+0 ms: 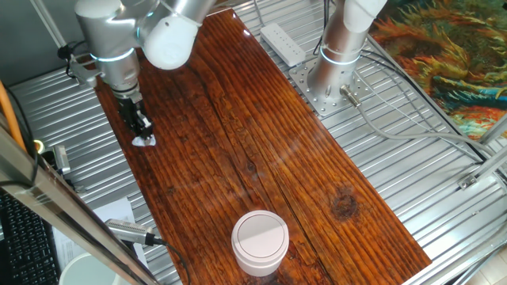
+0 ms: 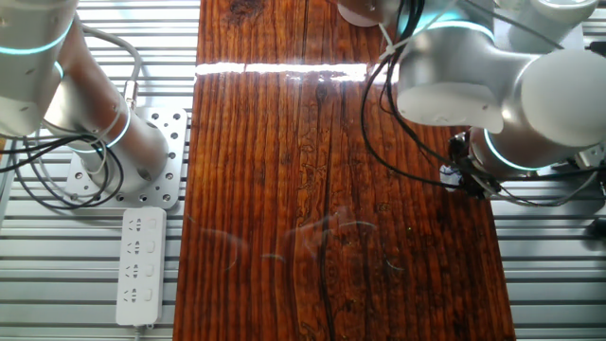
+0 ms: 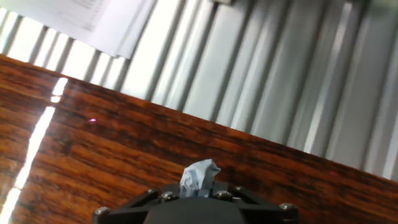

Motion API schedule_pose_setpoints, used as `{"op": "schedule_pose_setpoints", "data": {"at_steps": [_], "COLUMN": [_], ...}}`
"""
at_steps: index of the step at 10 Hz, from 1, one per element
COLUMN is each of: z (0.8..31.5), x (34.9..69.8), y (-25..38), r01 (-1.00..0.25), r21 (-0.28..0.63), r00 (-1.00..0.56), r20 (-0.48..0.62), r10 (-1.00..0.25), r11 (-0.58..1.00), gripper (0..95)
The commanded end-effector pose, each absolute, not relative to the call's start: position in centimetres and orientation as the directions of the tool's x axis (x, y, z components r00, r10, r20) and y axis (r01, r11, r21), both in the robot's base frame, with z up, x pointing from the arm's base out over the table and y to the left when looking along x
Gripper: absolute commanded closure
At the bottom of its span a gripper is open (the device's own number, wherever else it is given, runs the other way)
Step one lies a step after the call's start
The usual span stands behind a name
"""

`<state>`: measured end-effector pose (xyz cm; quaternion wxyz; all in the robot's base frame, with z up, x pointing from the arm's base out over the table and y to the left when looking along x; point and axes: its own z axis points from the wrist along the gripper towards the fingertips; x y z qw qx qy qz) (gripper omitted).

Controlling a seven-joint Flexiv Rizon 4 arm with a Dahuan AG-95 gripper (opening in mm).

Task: Put the garbage in the trash can

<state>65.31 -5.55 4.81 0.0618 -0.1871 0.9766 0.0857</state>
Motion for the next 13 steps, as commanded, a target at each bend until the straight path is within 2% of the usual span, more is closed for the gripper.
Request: {"op": "schedule_pose_setpoints", "data": {"at_steps": [1, 4, 8, 11, 13], "z": [4.8, 4.7, 6.1, 6.1, 5.7], "x": [65.2, 65.2, 65.6, 66.2, 66.5], "y": [-5.6, -5.5, -5.2, -4.7, -4.6], "r01": [-0.418, -0.428, -0.342, -0.199, -0.216], "r21": [0.145, 0.151, 0.153, 0.121, 0.121], "r00": [-0.907, -0.904, -0.939, -0.979, -0.975], "r20": [-0.117, -0.096, -0.085, -0.065, -0.08], "r10": [-0.403, -0.418, -0.333, -0.192, -0.207], "r11": [0.897, 0.891, 0.927, 0.972, 0.969], "gripper": [38.0, 38.0, 38.0, 38.0, 38.0]}}
